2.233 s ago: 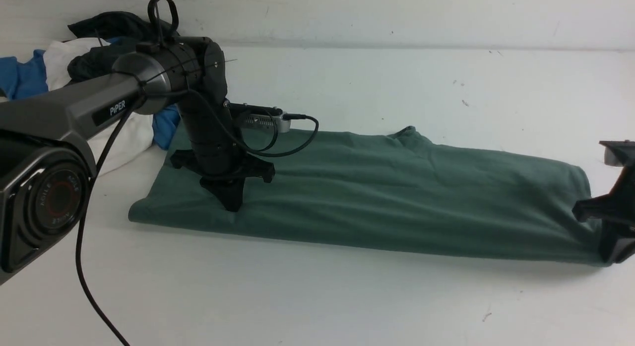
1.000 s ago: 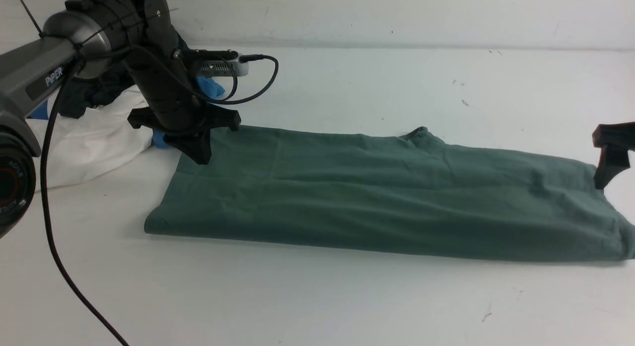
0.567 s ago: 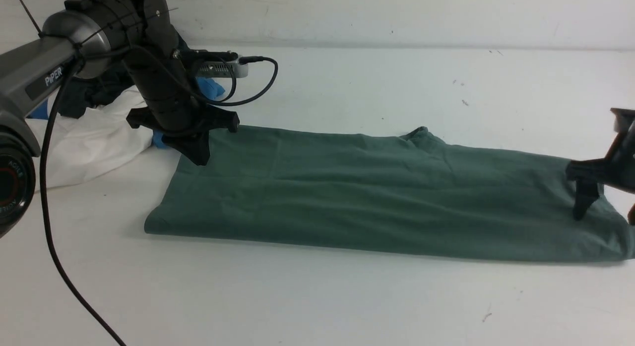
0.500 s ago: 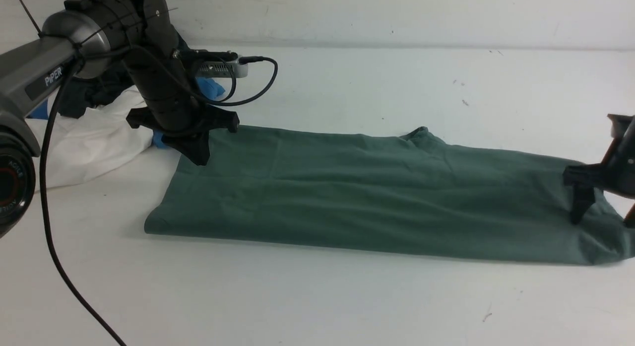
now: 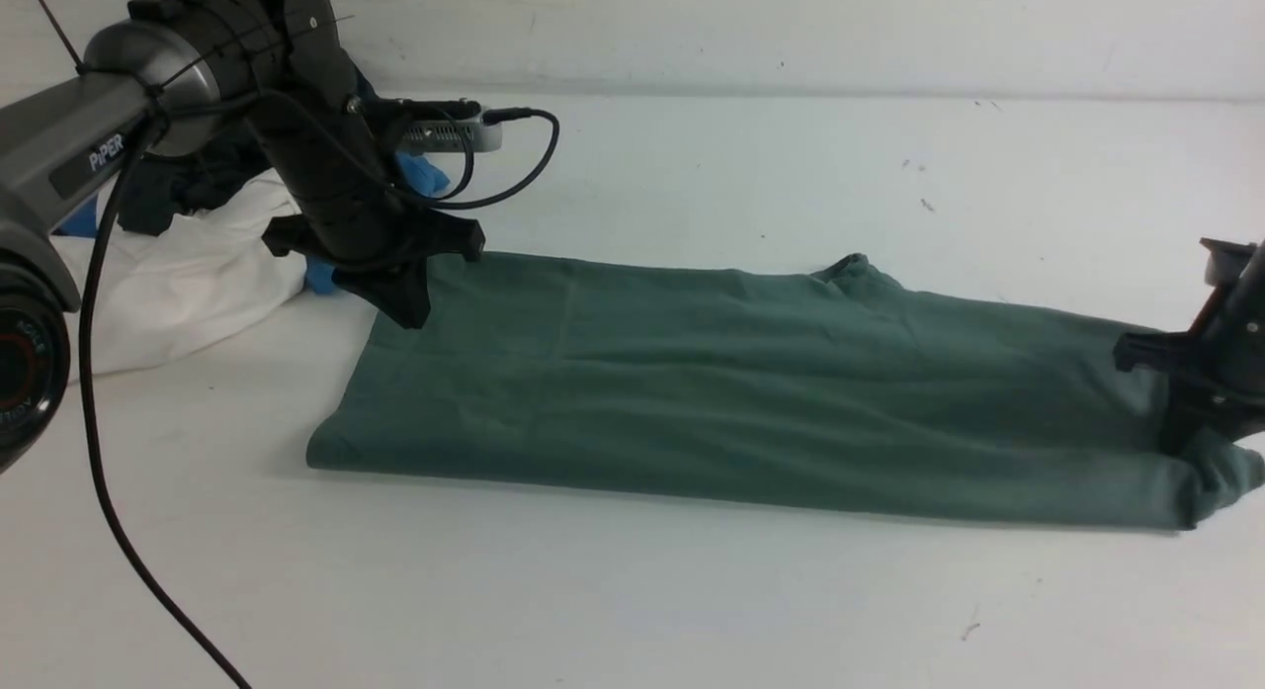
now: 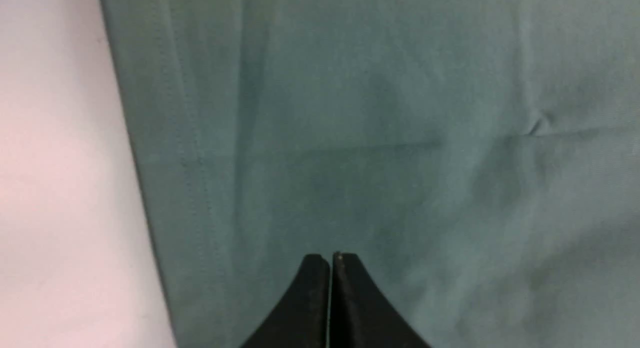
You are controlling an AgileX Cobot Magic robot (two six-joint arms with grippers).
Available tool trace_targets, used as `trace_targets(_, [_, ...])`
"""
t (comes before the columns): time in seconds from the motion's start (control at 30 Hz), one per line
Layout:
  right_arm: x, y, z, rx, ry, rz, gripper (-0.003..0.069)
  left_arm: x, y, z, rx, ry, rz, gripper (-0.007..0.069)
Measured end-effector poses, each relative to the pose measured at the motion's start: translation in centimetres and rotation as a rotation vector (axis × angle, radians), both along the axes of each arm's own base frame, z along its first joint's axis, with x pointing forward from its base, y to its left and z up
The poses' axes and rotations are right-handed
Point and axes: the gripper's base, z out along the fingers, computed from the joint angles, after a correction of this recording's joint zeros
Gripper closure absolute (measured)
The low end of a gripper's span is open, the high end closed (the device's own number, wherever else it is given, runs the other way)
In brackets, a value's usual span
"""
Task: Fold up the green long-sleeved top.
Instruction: Use the right arm to clamp the right edge of the fabric, then use the right arm to drag the right edge of the fabric to the left and folds it over the left edge
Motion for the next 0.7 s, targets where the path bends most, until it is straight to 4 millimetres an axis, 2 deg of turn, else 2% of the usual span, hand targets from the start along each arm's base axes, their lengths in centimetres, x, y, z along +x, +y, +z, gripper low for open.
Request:
trace_targets(0.1, [-0.6, -1.6, 0.4, -0.043, 0.016, -0.045, 0.0589, -0.1, 0.6, 0.8, 0.009, -0.018, 0.014, 0.0629])
trace_targets(0.17, [-1.4, -3.4, 1.7, -0.112, 0.009, -0.082, 0.0589, -0.2, 1.8, 1.9, 0.018, -0.044, 0.037, 0.0629])
trace_targets(0.2, [-1.4, -3.6, 1.9, -0.119, 0.007, -0.086, 0.0589, -0.2, 1.8, 2.0, 0.017, -0.046, 0.037, 0.0629])
trace_targets(0.27, [-1.9, -4.6, 4.1, -0.186, -0.025, -0.110, 0.0589, -0.6, 2.7, 3.6, 0.021, -0.080, 0.055, 0.0629])
trace_targets(0.3, [-1.8, -4.8, 6.0, -0.217, -0.067, -0.117, 0.0589, -0.8, 3.0, 4.5, 0.020, -0.098, 0.061, 0.0629])
trace_targets(0.37, [-1.4, -4.6, 7.8, -0.228, -0.121, -0.118, 0.0589, -1.1, 3.1, 5.3, 0.018, -0.115, 0.065, 0.0629])
trace_targets(0.4, [-1.0, -4.1, 9.4, -0.233, -0.171, -0.112, 0.0589, -1.3, 3.1, 5.9, 0.016, -0.127, 0.066, 0.0629])
trace_targets(0.43, [-0.9, -4.0, 9.6, -0.233, -0.178, -0.110, 0.0589, -1.4, 3.1, 6.1, 0.016, -0.132, 0.066, 0.0629])
trace_targets(0.5, [0.4, -1.5, 13.3, -0.218, -0.306, -0.072, 0.0589, -1.8, 3.1, 7.2, 0.012, -0.156, 0.067, 0.0629])
trace_targets(0.53, [0.5, -1.3, 13.4, -0.215, -0.313, -0.068, 0.0589, -1.9, 3.1, 7.3, 0.012, -0.157, 0.067, 0.0629])
trace_targets(0.57, [0.8, -0.3, 14.4, -0.202, -0.344, -0.053, 0.0589, -2.0, 3.1, 7.6, 0.011, -0.164, 0.067, 0.0629])
trace_targets(0.6, [1.3, 2.1, 16.1, -0.177, -0.406, -0.009, 0.0589, -2.2, 3.1, 8.1, 0.005, -0.173, 0.067, 0.0629])
trace_targets(0.63, [1.5, 3.5, 17.0, -0.162, -0.436, 0.018, 0.0589, -2.3, 3.1, 8.3, 0.003, -0.178, 0.067, 0.0629])
trace_targets(0.67, [1.8, 5.8, 18.0, -0.135, -0.474, 0.061, 0.0589, -2.4, 3.1, 8.5, -0.002, -0.182, 0.067, 0.0629])
trace_targets(0.7, [1.9, 7.1, 18.4, -0.119, -0.490, 0.081, 0.0589, -2.4, 3.1, 8.6, -0.006, -0.184, 0.067, 0.0629])
